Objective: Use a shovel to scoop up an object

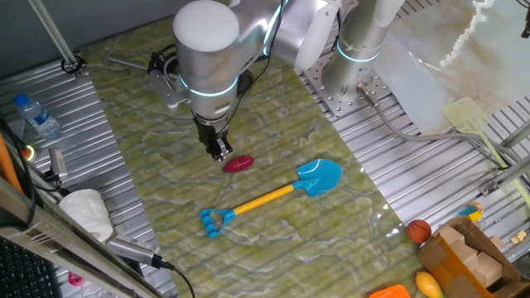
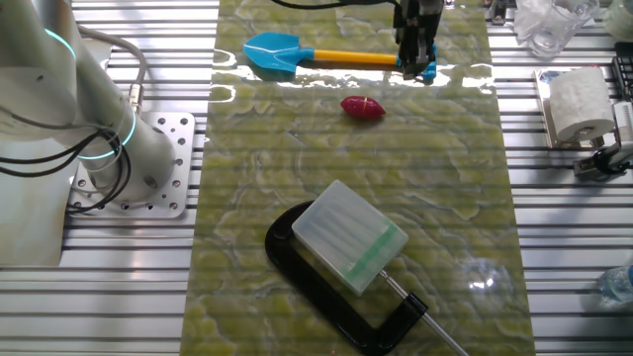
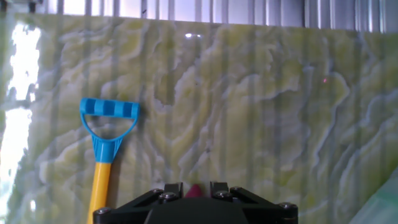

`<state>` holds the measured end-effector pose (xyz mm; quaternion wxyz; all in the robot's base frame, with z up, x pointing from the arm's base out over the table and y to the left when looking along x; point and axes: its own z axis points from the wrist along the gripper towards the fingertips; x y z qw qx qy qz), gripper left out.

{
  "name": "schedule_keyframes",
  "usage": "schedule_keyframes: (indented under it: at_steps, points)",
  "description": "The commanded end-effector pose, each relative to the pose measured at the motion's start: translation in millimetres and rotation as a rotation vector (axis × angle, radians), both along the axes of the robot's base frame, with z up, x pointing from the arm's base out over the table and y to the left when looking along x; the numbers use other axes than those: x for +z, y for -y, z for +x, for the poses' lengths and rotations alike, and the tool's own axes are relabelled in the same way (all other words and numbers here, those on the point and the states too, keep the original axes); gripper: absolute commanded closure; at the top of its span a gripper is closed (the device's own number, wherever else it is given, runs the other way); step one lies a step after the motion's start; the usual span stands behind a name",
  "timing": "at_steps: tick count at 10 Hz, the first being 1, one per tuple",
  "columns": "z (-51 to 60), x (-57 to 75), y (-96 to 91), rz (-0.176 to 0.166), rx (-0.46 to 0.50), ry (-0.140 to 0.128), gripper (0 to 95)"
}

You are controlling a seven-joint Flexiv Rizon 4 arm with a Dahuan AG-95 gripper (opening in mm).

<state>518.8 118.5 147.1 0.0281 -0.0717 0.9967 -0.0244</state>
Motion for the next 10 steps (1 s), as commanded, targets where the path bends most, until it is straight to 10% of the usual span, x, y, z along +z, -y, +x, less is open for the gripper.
schedule_keyframes:
  at_steps: [1,3,10]
  points:
    - [-0.2,0.2,0.3,0.021,-0.039,-0.013,95.0]
    - [-0.2,0.2,0.3,0.029,-0.187,-0.008,95.0]
    - [-0.2,0.2,0.3,0.067,-0.066,-0.012,95.0]
